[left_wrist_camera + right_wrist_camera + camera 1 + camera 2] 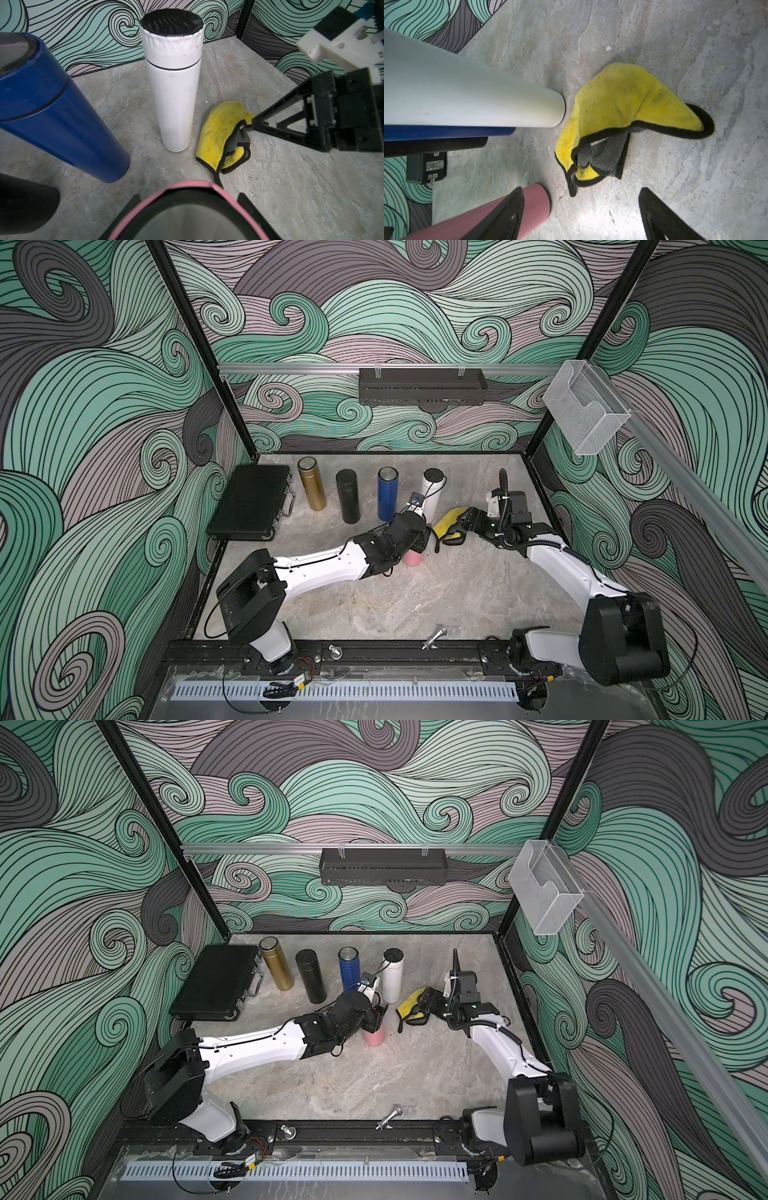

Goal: Wipe the surface of the thermos
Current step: Pick up the thermos from the center of the board.

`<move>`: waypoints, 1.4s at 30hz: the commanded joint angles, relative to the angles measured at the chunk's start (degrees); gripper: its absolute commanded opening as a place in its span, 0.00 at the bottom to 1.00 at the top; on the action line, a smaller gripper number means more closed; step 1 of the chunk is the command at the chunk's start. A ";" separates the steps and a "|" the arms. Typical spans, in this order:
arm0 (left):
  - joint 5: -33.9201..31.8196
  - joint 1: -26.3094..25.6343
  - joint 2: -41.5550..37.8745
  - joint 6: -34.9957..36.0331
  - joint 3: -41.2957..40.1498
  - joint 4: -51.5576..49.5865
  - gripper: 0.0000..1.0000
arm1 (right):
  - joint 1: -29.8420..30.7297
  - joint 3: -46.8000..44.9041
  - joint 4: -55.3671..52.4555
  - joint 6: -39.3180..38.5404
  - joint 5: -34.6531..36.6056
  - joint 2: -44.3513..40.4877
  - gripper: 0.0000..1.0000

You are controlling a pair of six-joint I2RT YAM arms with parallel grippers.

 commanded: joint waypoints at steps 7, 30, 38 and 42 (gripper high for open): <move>-3.18 1.21 -16.73 1.95 -10.08 -3.56 0.00 | 3.53 8.55 -1.39 -1.90 10.41 13.77 0.95; 2.64 8.86 -25.44 -2.73 -17.84 -0.75 0.00 | 3.56 3.66 4.13 3.31 11.18 19.50 0.00; 1.28 9.94 -26.38 -8.97 -15.03 -6.93 0.00 | 13.86 -6.32 3.47 -2.83 -0.86 -3.66 0.00; -0.02 10.21 -27.38 -13.11 -12.63 -11.39 0.00 | 27.43 -8.77 3.69 -2.36 -1.69 -13.34 0.00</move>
